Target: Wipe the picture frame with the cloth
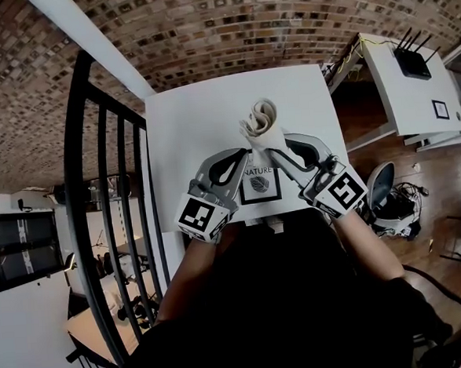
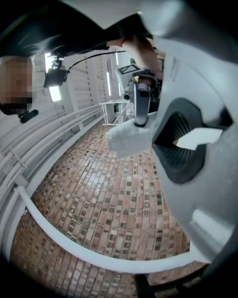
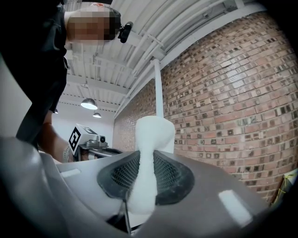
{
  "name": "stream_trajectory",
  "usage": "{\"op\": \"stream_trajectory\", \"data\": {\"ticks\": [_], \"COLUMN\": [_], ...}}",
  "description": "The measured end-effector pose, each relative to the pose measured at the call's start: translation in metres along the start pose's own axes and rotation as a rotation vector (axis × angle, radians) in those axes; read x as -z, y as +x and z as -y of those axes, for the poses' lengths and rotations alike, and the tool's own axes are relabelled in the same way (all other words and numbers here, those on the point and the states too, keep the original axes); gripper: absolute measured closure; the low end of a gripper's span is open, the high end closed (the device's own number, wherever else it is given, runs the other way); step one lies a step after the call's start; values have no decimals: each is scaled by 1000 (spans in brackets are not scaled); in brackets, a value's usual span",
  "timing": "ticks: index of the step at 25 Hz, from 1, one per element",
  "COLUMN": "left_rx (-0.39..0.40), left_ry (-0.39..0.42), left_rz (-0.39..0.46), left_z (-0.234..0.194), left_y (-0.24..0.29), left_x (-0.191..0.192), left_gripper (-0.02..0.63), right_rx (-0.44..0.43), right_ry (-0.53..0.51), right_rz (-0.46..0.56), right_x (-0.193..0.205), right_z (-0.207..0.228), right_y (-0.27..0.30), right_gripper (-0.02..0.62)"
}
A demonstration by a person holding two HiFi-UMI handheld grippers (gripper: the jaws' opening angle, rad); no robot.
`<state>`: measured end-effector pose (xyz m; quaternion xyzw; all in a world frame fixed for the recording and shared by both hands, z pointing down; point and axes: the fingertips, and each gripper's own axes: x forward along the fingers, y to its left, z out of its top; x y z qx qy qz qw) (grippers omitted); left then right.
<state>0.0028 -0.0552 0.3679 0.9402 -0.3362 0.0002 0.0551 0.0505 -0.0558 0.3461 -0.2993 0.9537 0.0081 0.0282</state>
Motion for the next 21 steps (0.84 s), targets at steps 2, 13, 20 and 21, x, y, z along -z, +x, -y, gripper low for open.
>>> {"op": "stream_trajectory", "data": {"ticks": [2,13,20,21], "left_rx": [11,5,1,-1], "left_ry": [3,14,10,11], "left_rz": [11,9,9,10], "left_z": [0,-1,-6,-8], "left_y": [-1,-4,-6,-7], "left_x": [5,11,11,10], "left_gripper": [606,606,606,606], "right_rx": [-3,-6,12,14], "right_ry": [3,28,32,31], "right_rz": [-7,4,-49,-53], "right_x": [2,6,17,17], "right_z": [-2,-4,-1,0], "right_y": [0,2,4,5], "right_gripper": [508,508,508,508]}}
